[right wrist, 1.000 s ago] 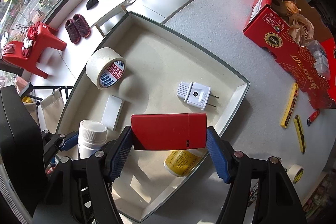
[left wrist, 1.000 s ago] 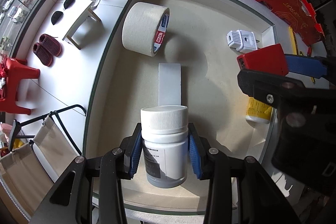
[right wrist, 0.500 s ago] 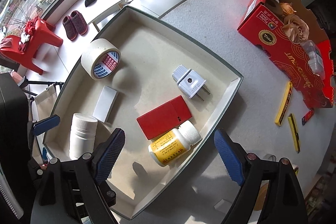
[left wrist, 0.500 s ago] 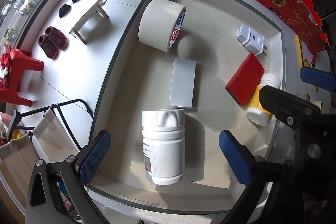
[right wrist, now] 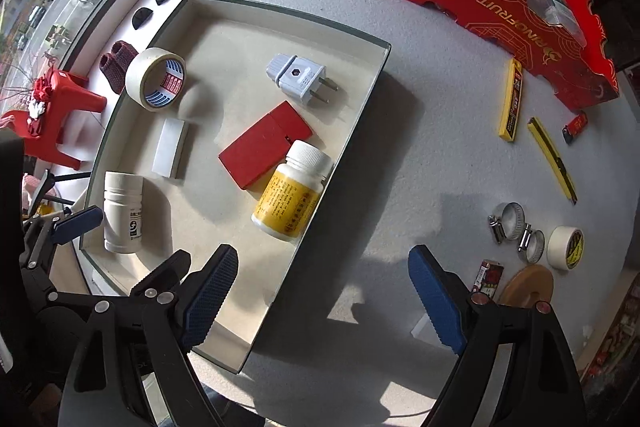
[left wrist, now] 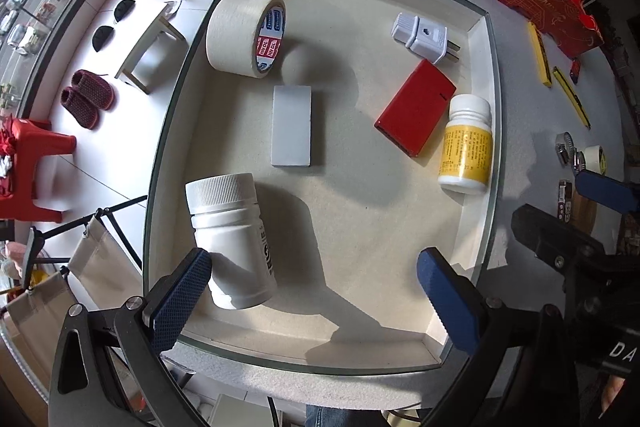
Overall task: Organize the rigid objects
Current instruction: 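Open the left tool releasing the bottle while the right tool releases the red card, then move the left tool to the white block while the right tool approaches the orange foam ring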
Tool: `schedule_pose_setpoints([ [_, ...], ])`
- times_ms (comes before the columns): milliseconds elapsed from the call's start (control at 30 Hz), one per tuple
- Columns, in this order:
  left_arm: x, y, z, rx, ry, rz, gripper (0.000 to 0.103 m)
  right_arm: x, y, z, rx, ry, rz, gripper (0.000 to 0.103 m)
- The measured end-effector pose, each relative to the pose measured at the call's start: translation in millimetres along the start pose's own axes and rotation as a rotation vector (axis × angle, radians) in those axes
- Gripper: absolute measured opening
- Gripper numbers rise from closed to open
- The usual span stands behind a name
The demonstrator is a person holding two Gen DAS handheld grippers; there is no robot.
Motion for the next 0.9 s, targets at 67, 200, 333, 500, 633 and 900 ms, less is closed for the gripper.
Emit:
schedule_pose_setpoints([
  [67,15,-3,-5,0.0,0.055,0.003,0.103,17,-1,-16,-0.006,0.073,0.017,0.093],
  [200,48,-11,-12,0.01,0.135,-0.015,0.103,53,-9,-45,0.029,0.201,0.031,0.096],
  [333,86,-19,-18,0.019,0.225,-0.029,0.103,95,-17,-78,0.06,0.325,0.014,0.096],
  [500,143,-26,-27,0.019,0.342,-0.068,0.103,154,-19,-134,0.044,0.523,-0.011,0.096],
  [633,190,-14,-37,0.003,0.439,-0.051,0.103,191,-13,-178,0.008,0.651,-0.001,0.096],
  [900,244,31,-42,-0.056,0.412,-0.013,0.103,225,-3,-229,-0.03,0.725,0.019,0.097],
])
Point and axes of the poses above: each gripper's, at about its wrist camera, not at the fingertips, and y roughly the way its jaws point, x to its right, z to its top, the point moved 5 cm from there along y, roughly the way its jaws point, and after that the axes turned 2 degrees about z, right-handed, at the moved point
